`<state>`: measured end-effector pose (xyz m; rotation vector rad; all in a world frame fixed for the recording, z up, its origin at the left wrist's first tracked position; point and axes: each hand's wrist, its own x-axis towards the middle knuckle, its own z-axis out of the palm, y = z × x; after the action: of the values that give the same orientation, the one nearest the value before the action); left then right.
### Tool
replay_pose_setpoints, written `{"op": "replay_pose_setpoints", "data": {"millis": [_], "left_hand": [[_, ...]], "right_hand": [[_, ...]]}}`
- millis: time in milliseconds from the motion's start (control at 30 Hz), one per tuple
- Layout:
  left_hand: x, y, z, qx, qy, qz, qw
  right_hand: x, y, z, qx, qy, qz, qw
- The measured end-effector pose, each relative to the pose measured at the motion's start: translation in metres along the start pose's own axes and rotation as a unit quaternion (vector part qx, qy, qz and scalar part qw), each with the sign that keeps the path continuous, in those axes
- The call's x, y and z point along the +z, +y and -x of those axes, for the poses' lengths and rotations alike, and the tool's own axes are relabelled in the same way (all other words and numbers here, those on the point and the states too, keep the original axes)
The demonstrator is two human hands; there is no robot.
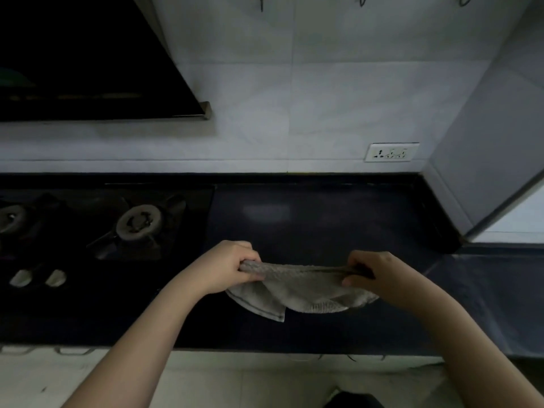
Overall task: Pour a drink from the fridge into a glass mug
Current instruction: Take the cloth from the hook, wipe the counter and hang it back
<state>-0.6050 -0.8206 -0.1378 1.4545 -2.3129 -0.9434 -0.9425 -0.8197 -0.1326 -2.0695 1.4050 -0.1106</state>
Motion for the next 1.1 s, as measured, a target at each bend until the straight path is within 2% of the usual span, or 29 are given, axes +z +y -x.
{"op": "replay_pose_setpoints", "data": {"millis": [100,167,233,300,533,667,767,867,967,1100], "left_hand": [[-0.003,-0.014,-0.006,-0.025,-0.022,0.006,0.999],[-0.004,-0.022,-0.016,-0.052,-0.034,0.008,0.998],[-0.006,-0.031,-0.030,-0.074,-0.032,-0.003,0.997],[-0.010,-0.040,-0.048,-0.079,-0.012,-0.030,0.996],[-0.042,-0.056,-0.124,-0.081,0.129,-0.091,0.984],[-0.075,-0.053,-0.159,-0.061,0.238,-0.100,0.964],[-0.097,-0.049,-0.172,-0.045,0.297,-0.096,0.949],[-0.110,-0.049,-0.176,-0.016,0.346,-0.090,0.934],[-0.109,-0.054,-0.170,0.009,0.354,-0.087,0.931],[-0.083,-0.073,-0.152,0.022,0.299,-0.060,0.952]], "right_hand": [[-0.008,0.005,-0.009,-0.009,-0.041,-0.001,0.999],[-0.009,0.016,-0.023,0.003,-0.073,0.038,0.997],[-0.010,0.030,-0.044,0.019,-0.099,0.074,0.992],[-0.013,0.042,-0.070,0.034,-0.094,0.083,0.992],[-0.056,0.060,-0.150,0.055,0.071,0.059,0.994],[-0.097,0.054,-0.176,-0.006,0.180,0.051,0.982],[-0.123,0.047,-0.183,-0.062,0.233,0.029,0.970],[-0.135,0.042,-0.182,-0.130,0.278,0.054,0.950],[-0.135,0.042,-0.174,-0.173,0.298,0.077,0.936],[-0.104,0.050,-0.156,-0.175,0.286,0.073,0.939]]}}
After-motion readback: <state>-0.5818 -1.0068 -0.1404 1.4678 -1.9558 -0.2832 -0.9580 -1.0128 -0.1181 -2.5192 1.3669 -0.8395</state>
